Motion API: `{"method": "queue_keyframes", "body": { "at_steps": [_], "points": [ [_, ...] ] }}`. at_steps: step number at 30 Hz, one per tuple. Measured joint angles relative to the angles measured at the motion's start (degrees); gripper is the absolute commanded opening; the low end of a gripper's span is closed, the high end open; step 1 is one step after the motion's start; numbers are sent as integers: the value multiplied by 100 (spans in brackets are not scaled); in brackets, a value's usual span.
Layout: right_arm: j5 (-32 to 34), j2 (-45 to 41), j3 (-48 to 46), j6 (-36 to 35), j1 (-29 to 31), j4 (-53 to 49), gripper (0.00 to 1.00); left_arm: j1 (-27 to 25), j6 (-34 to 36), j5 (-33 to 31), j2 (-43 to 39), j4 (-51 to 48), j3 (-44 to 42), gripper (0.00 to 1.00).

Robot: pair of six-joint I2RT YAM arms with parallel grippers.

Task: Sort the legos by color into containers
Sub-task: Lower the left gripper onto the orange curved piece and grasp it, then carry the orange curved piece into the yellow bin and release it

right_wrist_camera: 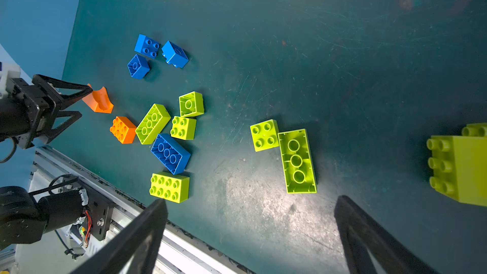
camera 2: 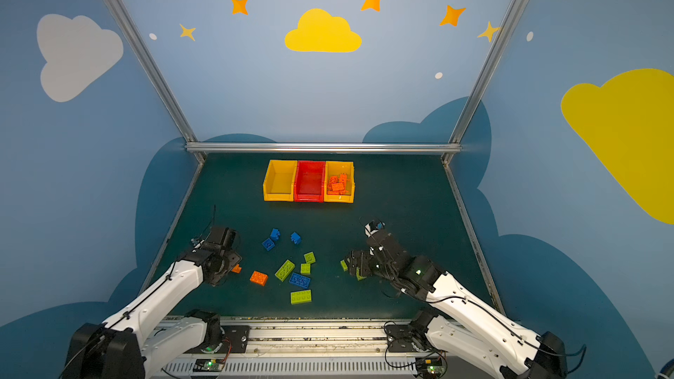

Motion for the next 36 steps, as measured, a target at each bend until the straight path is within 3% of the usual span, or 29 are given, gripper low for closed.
{"method": "queue_keyframes", "body": {
  "at_steps": [6,21,28,36],
  "points": [
    [-31,85,-173,-50,-11,11,97,52,31,138,457,208,0,61],
    [-37,-131,-195,-90,-66,13,97,201,251,203,1274,490,365,20],
    [-22,-295,-195,-85,-94,-61,97,225,398,291,1714,514,726,11],
    [-20,-332,-195,-70,-103,-103,97,129,608,461,1847,328,994,9]
  ]
}}
